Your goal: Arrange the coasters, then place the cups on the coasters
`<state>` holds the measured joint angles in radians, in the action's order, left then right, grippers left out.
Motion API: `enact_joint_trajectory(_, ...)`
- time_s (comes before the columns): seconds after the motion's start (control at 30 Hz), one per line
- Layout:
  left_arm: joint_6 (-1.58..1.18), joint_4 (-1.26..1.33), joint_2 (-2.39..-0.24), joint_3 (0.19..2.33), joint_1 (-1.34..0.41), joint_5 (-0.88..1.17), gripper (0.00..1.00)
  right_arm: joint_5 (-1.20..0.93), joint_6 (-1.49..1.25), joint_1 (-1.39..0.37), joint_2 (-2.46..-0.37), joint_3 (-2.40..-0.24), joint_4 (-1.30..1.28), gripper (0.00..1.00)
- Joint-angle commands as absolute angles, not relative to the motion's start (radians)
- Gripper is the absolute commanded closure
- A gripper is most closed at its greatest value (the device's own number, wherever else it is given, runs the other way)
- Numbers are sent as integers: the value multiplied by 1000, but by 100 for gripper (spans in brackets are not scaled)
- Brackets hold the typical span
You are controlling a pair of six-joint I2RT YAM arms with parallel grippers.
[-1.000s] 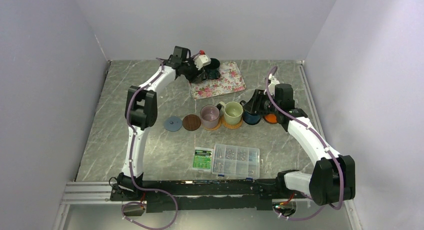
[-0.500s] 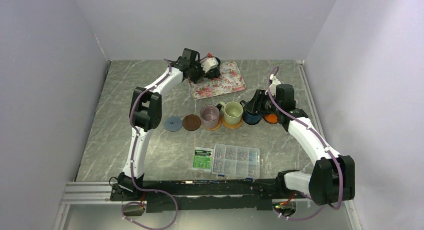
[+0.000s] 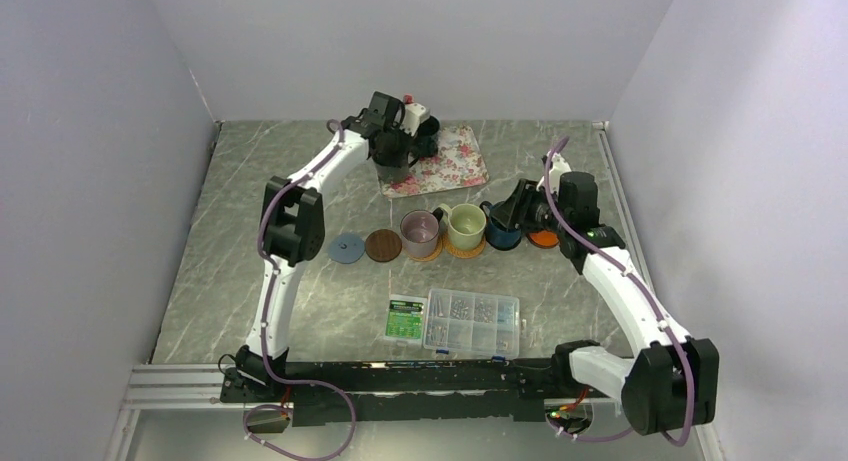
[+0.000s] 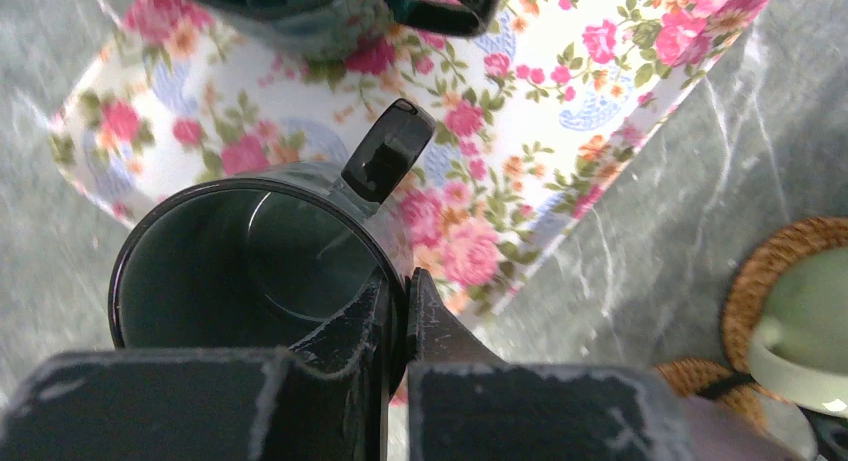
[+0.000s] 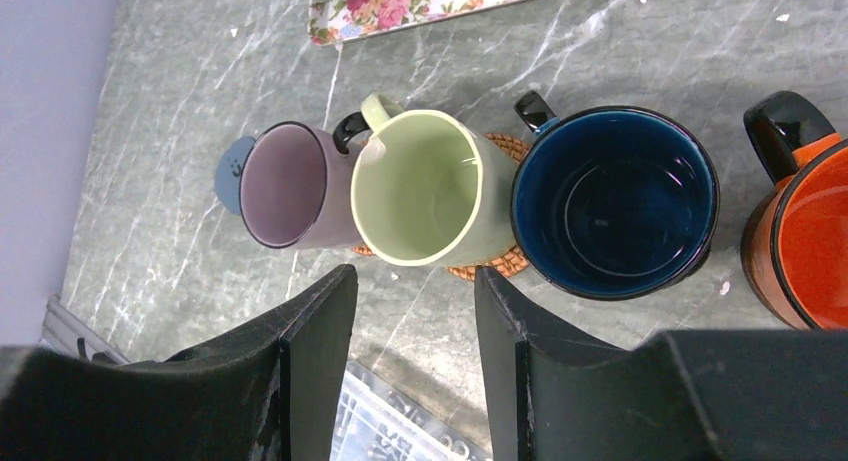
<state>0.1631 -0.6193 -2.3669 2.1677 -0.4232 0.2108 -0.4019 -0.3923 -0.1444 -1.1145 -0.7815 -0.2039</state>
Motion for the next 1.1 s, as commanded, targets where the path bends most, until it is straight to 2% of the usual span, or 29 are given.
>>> enact_joint_trajectory(0.0, 7, -666, -2150, 2131, -423, 129, 97, -391, -384, -138, -1048, -771, -218, 49)
enact_joint_trajectory(0.13, -106, -735, -2050, 2079, -426, 63, 97, -373, -365, -138, -991, -747, -216, 49)
enact_joint_trajectory(0.27, -152, -703, -1923, 1937, -429, 75, 97, -347, -351, -138, -944, -737, -230, 49)
enact_joint_trajectory(0.4, -223, -784, -1857, 1920, -437, 28, 97, -334, -357, -139, -917, -741, -254, 49)
enact_joint_trajectory(0.6, -375, -815, -1728, 1746, -473, 2, 97, -269, -393, -138, -884, -738, -306, 48)
enact_joint_trajectory(0.87, -507, -801, -1633, 1568, -530, -46, 97, -243, -437, -138, -855, -728, -349, 48)
enact_joint_trajectory(1.07, -549, -780, -1633, 1520, -555, -56, 97, -247, -454, -138, -850, -739, -380, 48)
